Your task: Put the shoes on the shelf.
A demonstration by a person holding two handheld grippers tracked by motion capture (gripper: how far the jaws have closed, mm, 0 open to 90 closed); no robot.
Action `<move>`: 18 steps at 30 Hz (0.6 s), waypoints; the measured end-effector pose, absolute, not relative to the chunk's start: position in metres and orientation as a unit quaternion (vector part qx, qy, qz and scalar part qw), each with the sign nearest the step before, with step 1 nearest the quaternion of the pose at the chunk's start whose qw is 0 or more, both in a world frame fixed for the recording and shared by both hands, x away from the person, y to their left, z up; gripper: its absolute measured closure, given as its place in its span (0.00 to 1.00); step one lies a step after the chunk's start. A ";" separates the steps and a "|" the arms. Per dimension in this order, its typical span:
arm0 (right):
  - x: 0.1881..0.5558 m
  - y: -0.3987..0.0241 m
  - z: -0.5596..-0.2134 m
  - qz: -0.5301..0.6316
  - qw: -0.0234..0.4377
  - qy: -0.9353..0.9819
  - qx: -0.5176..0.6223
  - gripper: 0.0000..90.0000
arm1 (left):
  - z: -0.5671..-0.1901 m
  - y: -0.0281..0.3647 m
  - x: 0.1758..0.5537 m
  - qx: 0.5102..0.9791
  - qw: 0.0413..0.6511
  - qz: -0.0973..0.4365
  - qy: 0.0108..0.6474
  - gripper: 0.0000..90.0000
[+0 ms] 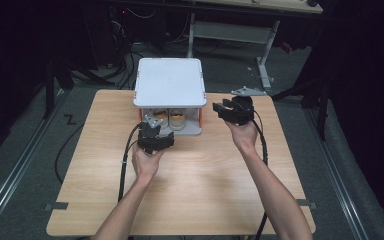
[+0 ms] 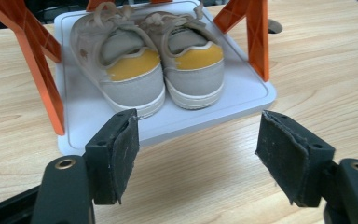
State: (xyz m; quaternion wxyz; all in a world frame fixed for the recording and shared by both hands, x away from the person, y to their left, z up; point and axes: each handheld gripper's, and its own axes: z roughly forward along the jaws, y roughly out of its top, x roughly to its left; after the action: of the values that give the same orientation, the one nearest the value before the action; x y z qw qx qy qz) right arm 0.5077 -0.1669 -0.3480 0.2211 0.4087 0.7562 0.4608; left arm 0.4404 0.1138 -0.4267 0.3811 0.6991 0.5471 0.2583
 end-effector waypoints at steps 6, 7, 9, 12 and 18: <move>0.490 -0.199 -0.352 0.460 0.221 0.752 0.417 0.57 | -0.419 0.114 0.429 0.705 0.404 0.248 0.528 0.34; 0.487 -0.204 -0.353 0.463 0.222 0.750 0.418 0.57 | -0.418 0.115 0.427 0.705 0.408 0.247 0.526 0.34; 0.483 -0.212 -0.354 0.465 0.219 0.748 0.420 0.57 | -0.415 0.117 0.422 0.700 0.420 0.246 0.522 0.34; 0.475 -0.225 -0.356 0.470 0.219 0.742 0.424 0.57 | -0.409 0.117 0.412 0.704 0.427 0.257 0.506 0.33; 0.461 -0.242 -0.362 0.479 0.209 0.737 0.429 0.56 | -0.404 0.123 0.398 0.707 0.440 0.257 0.490 0.32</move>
State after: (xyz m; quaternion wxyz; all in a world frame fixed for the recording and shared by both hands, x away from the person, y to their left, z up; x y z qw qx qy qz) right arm 0.4607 -0.2419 -0.3616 0.2089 0.4286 0.7369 0.4792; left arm 0.3976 0.1230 -0.4037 0.4404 0.7072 0.4898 0.2570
